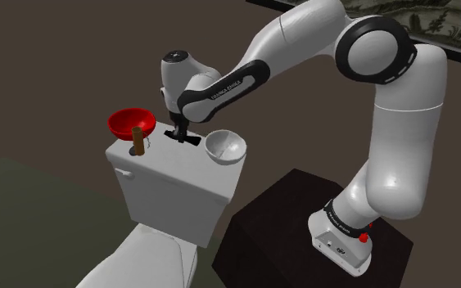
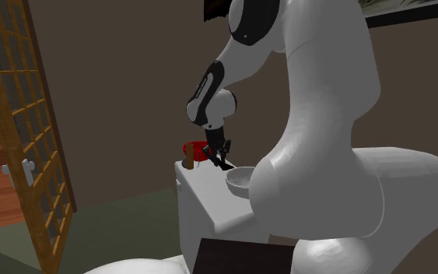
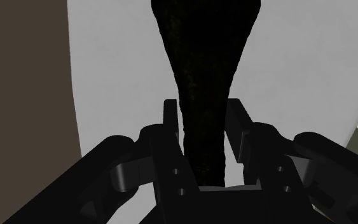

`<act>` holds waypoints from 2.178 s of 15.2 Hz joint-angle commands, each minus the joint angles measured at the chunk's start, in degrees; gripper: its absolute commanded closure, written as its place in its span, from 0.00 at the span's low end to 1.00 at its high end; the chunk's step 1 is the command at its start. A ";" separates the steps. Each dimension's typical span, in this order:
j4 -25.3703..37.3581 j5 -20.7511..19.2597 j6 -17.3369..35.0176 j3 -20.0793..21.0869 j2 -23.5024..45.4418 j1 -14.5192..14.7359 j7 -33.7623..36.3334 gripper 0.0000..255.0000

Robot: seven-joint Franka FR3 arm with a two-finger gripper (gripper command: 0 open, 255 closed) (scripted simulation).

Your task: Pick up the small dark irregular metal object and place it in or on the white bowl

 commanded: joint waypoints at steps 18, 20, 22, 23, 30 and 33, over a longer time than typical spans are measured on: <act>-0.25 4.24 -8.97 1.94 -9.85 -1.77 -4.12 1.00; -6.20 5.06 -6.85 1.97 -14.05 -3.09 -5.13 1.00; -11.81 5.99 -4.94 1.86 -18.16 -4.28 -6.38 1.00; -14.51 6.49 -4.07 1.77 -20.19 -4.82 -7.09 1.00; -31.69 10.20 0.54 -0.11 -34.27 -7.57 -13.35 1.00; -33.53 9.85 2.35 -0.39 -34.33 -7.74 -13.31 1.00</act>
